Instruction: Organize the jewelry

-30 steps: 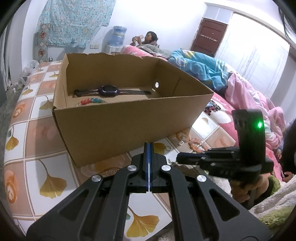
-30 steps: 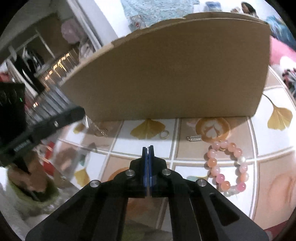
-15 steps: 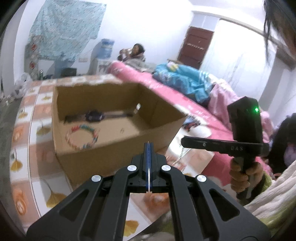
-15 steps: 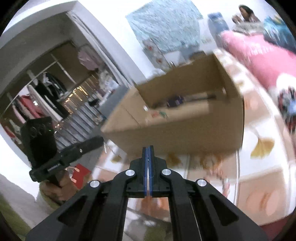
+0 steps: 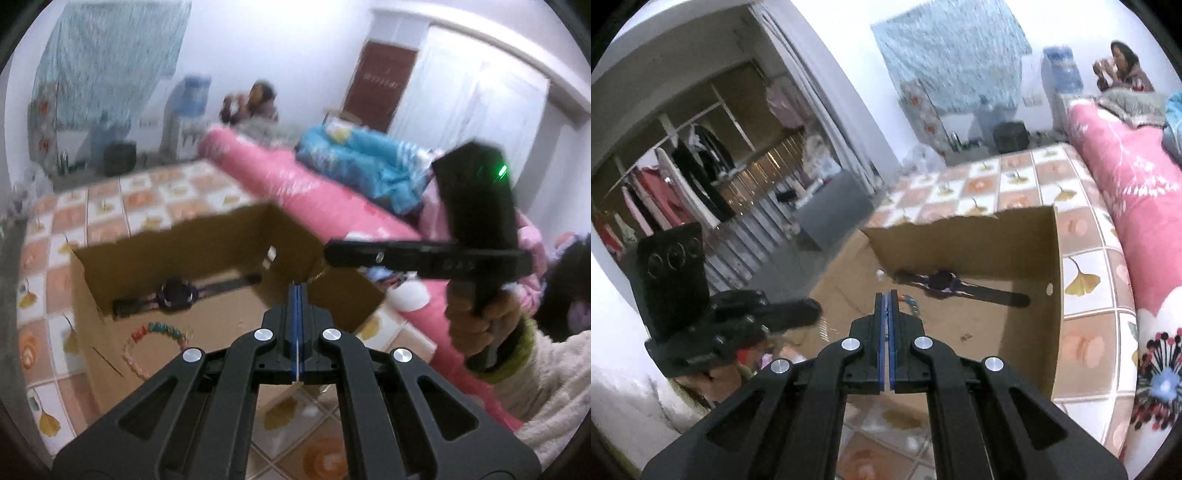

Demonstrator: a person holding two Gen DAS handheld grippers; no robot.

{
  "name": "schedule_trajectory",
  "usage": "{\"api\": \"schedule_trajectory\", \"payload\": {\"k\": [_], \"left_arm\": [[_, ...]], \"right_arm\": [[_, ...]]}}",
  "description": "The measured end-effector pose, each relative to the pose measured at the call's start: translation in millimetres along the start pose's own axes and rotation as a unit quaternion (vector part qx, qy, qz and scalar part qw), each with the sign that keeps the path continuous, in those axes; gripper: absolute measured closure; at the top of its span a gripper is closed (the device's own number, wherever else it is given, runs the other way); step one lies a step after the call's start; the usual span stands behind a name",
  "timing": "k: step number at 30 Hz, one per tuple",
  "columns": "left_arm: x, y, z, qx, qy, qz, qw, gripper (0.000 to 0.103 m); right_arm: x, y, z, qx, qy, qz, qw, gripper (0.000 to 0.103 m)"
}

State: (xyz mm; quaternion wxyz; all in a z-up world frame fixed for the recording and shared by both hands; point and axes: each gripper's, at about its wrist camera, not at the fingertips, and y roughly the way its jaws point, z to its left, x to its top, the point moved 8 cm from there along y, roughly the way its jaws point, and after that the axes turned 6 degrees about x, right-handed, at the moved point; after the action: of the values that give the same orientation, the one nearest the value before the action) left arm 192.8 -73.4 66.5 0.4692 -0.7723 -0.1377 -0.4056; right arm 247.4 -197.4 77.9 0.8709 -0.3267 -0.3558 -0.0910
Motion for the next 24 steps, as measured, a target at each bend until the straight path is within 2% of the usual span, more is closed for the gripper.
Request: {"api": "schedule_trajectory", "payload": {"k": [4, 7, 9, 10, 11, 12, 14, 17, 24], "left_arm": [[-17.2, 43.2, 18.3, 0.008, -0.024, 0.064, 0.9976, 0.103], [-29.6, 61.9, 30.7, 0.020, -0.042, 0.098, 0.9941, 0.103], [-34.3, 69.8, 37.4, 0.028, -0.049, 0.113, 0.9920, 0.098], [-36.7, 72.4, 41.4, 0.033, -0.055, 0.119, 0.9908, 0.089], [-37.7, 72.8, 43.2, 0.037, -0.057, 0.119, 0.9905, 0.081], [-37.9, 72.4, 44.8, 0.039, -0.058, 0.118, 0.9906, 0.079], [-39.4, 72.0, 46.0, 0.038, -0.059, 0.116, 0.9908, 0.077], [-37.3, 69.1, 47.6, 0.049, -0.058, 0.107, 0.9914, 0.076], [-26.7, 33.7, 41.2, 0.074, -0.035, 0.040, 0.9959, 0.056]], "right_arm": [[3.7, 28.3, -23.0, -0.027, -0.001, 0.044, 0.999, 0.101], [3.9, 41.9, -37.5, -0.042, 0.003, 0.066, 0.997, 0.101], [3.3, 46.6, -45.9, -0.058, 0.002, 0.075, 0.995, 0.100], [3.6, 46.2, -48.0, -0.064, 0.001, 0.076, 0.995, 0.100], [3.8, 46.6, -50.4, -0.066, 0.002, 0.077, 0.995, 0.097], [4.3, 46.0, -52.5, -0.065, 0.006, 0.074, 0.995, 0.090], [5.9, 43.5, -56.3, -0.066, 0.009, 0.067, 0.996, 0.083], [8.8, 36.5, -58.8, -0.071, 0.009, 0.054, 0.996, 0.081], [3.4, -0.5, -41.5, -0.071, 0.016, -0.015, 0.997, 0.064]]}}
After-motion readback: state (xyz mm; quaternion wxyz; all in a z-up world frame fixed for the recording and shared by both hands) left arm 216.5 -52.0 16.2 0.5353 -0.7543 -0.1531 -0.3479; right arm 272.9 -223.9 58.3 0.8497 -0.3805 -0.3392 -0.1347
